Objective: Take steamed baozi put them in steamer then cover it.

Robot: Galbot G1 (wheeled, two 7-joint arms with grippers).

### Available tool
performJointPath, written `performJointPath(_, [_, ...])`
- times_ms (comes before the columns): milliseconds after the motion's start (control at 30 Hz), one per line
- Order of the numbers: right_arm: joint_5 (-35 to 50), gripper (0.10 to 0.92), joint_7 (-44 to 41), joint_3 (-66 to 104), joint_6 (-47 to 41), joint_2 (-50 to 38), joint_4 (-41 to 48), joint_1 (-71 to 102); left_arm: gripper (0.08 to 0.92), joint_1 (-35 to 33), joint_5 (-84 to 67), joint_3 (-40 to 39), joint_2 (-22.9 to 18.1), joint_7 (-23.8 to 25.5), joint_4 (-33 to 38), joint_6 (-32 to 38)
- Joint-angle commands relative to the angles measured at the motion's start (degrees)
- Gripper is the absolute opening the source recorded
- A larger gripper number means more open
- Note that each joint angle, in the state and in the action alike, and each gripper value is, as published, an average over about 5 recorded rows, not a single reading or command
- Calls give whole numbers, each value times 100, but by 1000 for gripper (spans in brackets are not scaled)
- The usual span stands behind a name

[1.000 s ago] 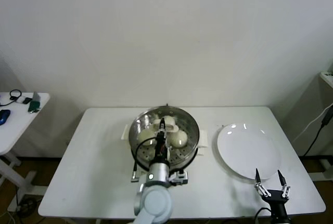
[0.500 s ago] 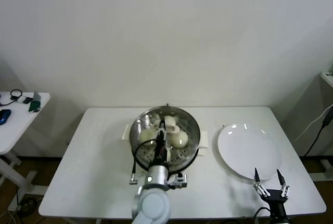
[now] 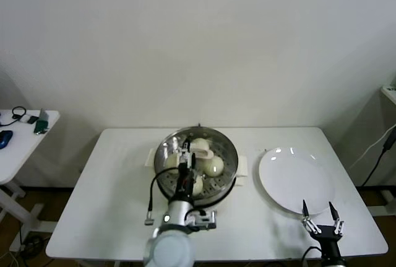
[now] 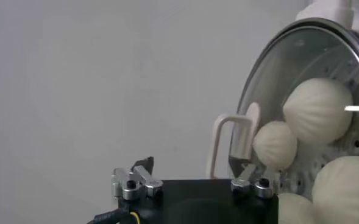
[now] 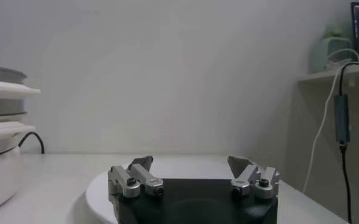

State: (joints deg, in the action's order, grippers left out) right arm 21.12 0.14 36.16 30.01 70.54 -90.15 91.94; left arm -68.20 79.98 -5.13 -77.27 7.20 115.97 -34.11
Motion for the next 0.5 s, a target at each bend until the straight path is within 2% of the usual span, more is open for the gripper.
performJointPath(33, [218,823,150,-63,-555,-86,-444,159,798,-883,-2691,696,621,-993,986,1142])
performJointPath(167, [172,823,179,-56,-615,-87,-692,218,821,-1591,-3725,1375,608,-1516,1157,1901])
performJointPath(300, [106,823,213,-78,-730,-61,-830,205,823,-2037,-4836,2257,344,-1887,1166,2605])
performJointPath(400, [30,823,193,-95,-756,-14,-853,172,823,-2213,-6007,3194,115,-1913,1166,3009])
performJointPath(500, [-26,823,183,-108,-736,12,-851,168,823,-2381,-7232,4228,12,-1675,1074,3176])
